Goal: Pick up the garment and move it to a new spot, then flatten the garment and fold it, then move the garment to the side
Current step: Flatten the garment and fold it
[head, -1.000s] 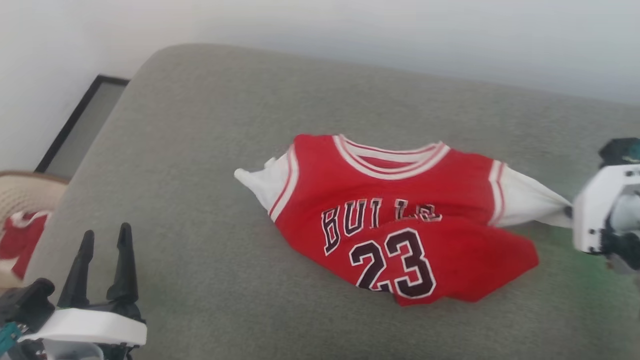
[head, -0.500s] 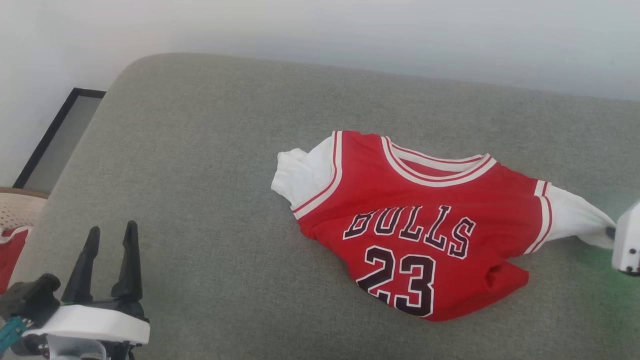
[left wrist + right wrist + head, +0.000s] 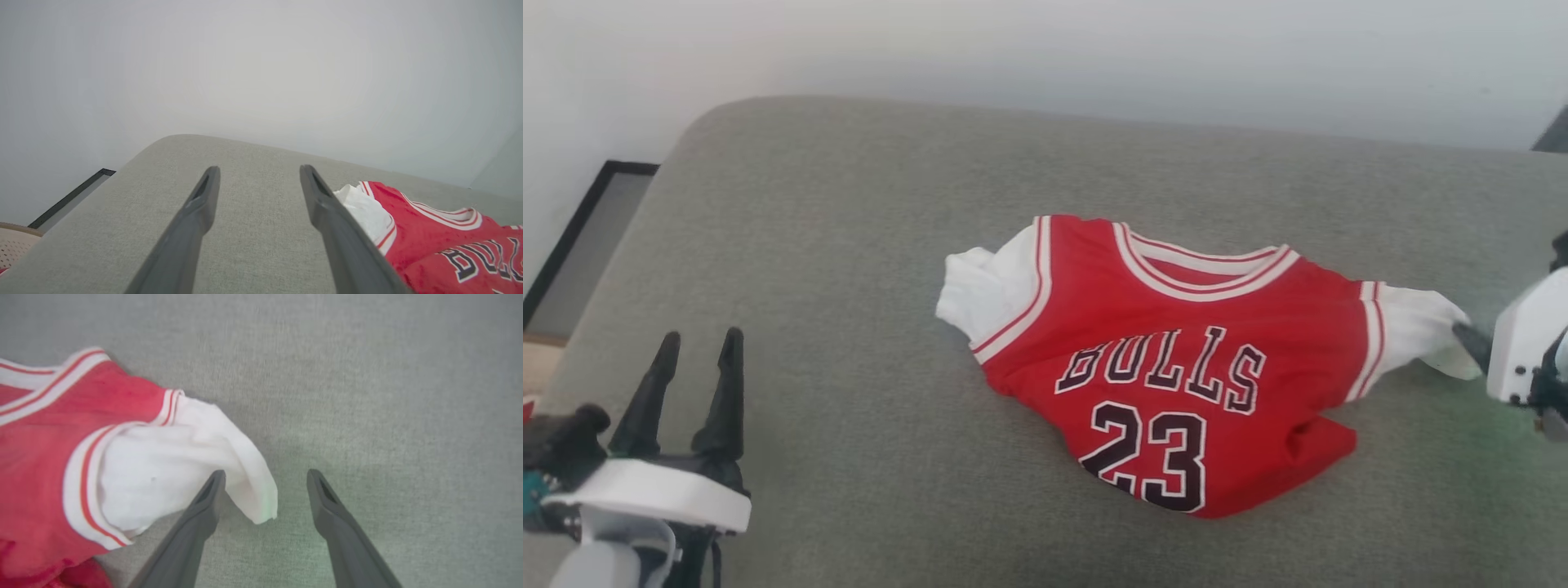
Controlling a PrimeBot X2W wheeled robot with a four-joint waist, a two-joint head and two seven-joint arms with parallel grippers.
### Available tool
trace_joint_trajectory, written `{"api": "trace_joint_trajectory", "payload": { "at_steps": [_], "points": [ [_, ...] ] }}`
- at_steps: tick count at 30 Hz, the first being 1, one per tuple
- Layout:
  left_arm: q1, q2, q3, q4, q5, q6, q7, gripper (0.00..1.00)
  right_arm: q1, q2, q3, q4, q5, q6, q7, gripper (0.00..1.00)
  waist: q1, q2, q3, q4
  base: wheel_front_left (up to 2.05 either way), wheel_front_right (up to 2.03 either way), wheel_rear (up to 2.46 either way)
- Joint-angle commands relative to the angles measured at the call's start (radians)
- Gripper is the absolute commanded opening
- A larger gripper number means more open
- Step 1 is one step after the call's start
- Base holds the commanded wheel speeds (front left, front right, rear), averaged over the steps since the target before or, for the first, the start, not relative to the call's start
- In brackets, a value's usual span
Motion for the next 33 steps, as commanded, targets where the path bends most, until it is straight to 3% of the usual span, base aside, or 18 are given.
{"api": "trace_joint_trajectory", "payload": {
  "at_steps": [1,11,21,25,33],
  "points": [
    [-0.025,0.019,-0.007,-0.002,-0.009,-0.002,0.012,1.0,-0.005,-0.002,-0.005,-0.027,0.009,0.0,-0.026,1.0,0.0,0.0,-0.004,-0.026,0.0,0.0,0.0],
    [-0.123,0.115,-0.066,-0.029,-0.091,-0.002,0.174,1.0,0.047,0.066,-0.035,-0.231,-0.024,0.0,-0.224,1.0,0.0,0.0,-0.002,-0.14,0.0,0.0,0.0],
    [-0.281,0.174,-0.121,-0.023,-0.192,0.005,0.471,1.0,0.141,0.191,-0.079,-0.452,-0.138,0.0,-0.519,1.0,0.0,0.0,0.029,-0.255,0.0,0.0,0.0],
    [-0.369,0.184,-0.17,0.014,-0.2,0.032,0.629,1.0,0.193,0.253,-0.093,-0.503,-0.179,0.0,-0.608,1.0,0.0,0.0,0.054,-0.294,0.0,0.0,0.0],
    [-0.474,0.201,-0.241,0.122,-0.18,0.124,0.864,1.0,0.238,0.301,-0.1,-0.533,-0.194,0.0,-0.629,1.0,0.0,0.0,0.081,-0.334,0.0,0.0,0.0]
  ]
}}
